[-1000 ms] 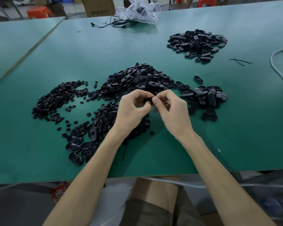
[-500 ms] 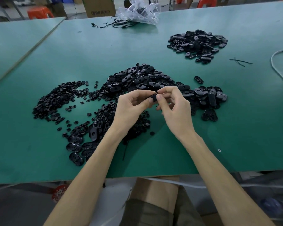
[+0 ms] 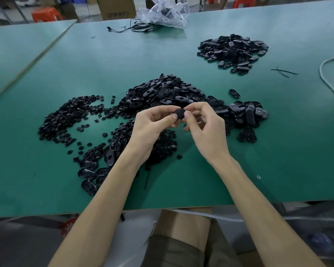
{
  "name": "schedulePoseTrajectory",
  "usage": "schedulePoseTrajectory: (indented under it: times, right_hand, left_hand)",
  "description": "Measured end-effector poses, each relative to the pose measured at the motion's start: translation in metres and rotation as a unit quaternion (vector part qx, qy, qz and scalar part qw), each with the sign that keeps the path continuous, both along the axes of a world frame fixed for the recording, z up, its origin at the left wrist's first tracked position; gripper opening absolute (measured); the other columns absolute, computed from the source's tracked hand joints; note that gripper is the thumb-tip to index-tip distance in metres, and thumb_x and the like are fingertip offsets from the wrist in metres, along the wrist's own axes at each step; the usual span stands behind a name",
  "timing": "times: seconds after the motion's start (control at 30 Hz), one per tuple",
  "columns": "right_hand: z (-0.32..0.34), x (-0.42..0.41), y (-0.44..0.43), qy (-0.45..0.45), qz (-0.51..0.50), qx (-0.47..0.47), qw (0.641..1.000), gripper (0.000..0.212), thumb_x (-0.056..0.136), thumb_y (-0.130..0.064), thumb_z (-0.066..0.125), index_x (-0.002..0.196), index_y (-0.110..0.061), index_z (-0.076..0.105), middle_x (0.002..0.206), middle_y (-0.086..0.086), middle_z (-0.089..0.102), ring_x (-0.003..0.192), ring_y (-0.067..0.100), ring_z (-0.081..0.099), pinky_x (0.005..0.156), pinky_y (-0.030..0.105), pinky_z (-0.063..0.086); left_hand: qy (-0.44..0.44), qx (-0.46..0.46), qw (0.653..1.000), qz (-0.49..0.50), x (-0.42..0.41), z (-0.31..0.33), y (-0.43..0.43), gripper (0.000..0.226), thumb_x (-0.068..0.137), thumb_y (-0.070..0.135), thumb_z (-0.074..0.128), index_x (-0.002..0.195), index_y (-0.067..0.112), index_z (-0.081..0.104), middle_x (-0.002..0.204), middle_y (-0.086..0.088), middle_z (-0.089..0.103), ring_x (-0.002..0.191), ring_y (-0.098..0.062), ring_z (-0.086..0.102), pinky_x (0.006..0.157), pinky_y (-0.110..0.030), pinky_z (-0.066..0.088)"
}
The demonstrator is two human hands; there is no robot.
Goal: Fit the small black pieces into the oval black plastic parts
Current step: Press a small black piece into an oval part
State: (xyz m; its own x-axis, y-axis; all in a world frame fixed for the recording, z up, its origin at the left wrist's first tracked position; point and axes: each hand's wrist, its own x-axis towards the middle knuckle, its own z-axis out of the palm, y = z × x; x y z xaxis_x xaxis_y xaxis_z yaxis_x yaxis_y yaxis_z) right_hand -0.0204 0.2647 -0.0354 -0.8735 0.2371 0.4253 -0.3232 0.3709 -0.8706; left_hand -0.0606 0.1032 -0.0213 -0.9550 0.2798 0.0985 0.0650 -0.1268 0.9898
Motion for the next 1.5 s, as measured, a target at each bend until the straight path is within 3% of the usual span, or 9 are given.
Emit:
schedulePoseTrajectory:
  times: [0.2,0.37,0.57,0.83,1.0,1.2,1.27,1.4,1.5]
  right_hand:
    - [-0.001,0.0,-0.001,0.001,-0.001,-0.003,1.0,0.008,0.103,-0.018,0.062,0.109,-0.023,0.063,0.085,-0.009,0.072,0.068,0.011,0.071,0.07,0.03,0.058]
    - [0.004,0.003,-0.001,0.024,0.019,0.016,0.999,0.025,0.103,-0.014,0.06,0.122,-0.026,0.07,0.095,-0.006,0.07,0.077,0.016,0.072,0.069,0.031,0.057]
    - [0.007,0.005,-0.002,0.02,0.033,0.037,0.999,0.019,0.102,-0.011,0.062,0.11,-0.019,0.078,0.11,-0.005,0.072,0.086,0.017,0.072,0.067,0.029,0.057]
    - [0.007,0.005,-0.003,0.036,0.035,0.055,0.997,0.026,0.102,-0.006,0.061,0.12,-0.017,0.076,0.123,-0.006,0.071,0.094,0.011,0.07,0.068,0.022,0.055]
    - [0.007,0.002,-0.001,0.047,-0.05,0.037,0.997,0.042,0.103,-0.005,0.058,0.144,-0.017,0.062,0.142,-0.004,0.058,0.098,0.005,0.065,0.074,0.014,0.053]
    - [0.006,-0.002,0.01,-0.036,-0.191,-0.078,0.978,0.069,0.103,-0.004,0.051,0.165,-0.013,0.022,0.163,0.002,0.024,0.124,0.002,0.052,0.09,0.025,0.056]
    - [0.005,-0.003,0.011,-0.065,-0.202,-0.093,0.973,0.071,0.102,-0.002,0.052,0.164,-0.008,0.02,0.163,0.005,0.017,0.127,0.006,0.046,0.091,0.026,0.055]
    - [0.005,-0.004,0.011,-0.084,-0.2,-0.097,0.971,0.072,0.099,0.003,0.053,0.163,-0.007,0.021,0.163,0.008,0.012,0.137,0.032,0.045,0.094,0.037,0.056]
    - [0.006,-0.002,0.01,-0.077,-0.209,-0.078,0.972,0.073,0.098,0.006,0.051,0.163,-0.007,0.021,0.167,0.009,0.006,0.143,0.026,0.036,0.098,0.03,0.051]
  left_hand:
    - [-0.028,0.015,0.999,0.006,-0.001,-0.001,-0.002,0.019,0.093,0.004,0.074,0.111,0.009,0.078,0.099,-0.014,0.079,0.088,-0.022,0.073,0.095,-0.037,0.059]
    - [-0.035,0.028,0.999,0.012,0.0,0.001,-0.002,0.02,0.093,0.005,0.074,0.112,0.007,0.077,0.107,-0.013,0.079,0.093,-0.02,0.075,0.083,-0.029,0.059]
    - [-0.017,0.007,1.0,0.019,0.001,0.002,-0.002,0.019,0.092,0.013,0.078,0.111,0.011,0.079,0.109,-0.013,0.078,0.105,-0.033,0.073,0.078,-0.028,0.057]
    - [0.054,-0.058,0.996,0.052,0.002,0.003,0.002,0.02,0.098,0.009,0.07,0.117,0.011,0.077,0.108,-0.004,0.079,0.094,-0.018,0.073,0.077,-0.029,0.06]
    - [0.083,-0.117,0.984,0.109,0.001,0.0,0.004,0.025,0.1,0.006,0.065,0.12,0.014,0.075,0.114,0.001,0.076,0.102,-0.019,0.072,0.085,-0.034,0.06]
    - [0.181,-0.26,0.941,0.118,0.003,-0.005,0.006,0.027,0.098,0.001,0.064,0.113,0.019,0.077,0.114,0.009,0.069,0.099,-0.001,0.064,0.077,-0.015,0.049]
    - [0.192,-0.295,0.93,0.104,0.003,-0.008,0.007,0.026,0.098,0.001,0.064,0.113,0.018,0.077,0.113,0.008,0.067,0.098,-0.001,0.062,0.079,-0.012,0.045]
    - [0.181,-0.337,0.919,0.097,0.002,-0.01,0.006,0.025,0.099,0.004,0.064,0.114,0.019,0.077,0.114,0.007,0.064,0.103,-0.01,0.061,0.084,-0.015,0.044]
    - [0.192,-0.355,0.91,0.096,0.003,-0.009,0.006,0.027,0.099,0.008,0.065,0.12,0.02,0.076,0.122,0.007,0.065,0.117,-0.012,0.058,0.099,-0.023,0.043]
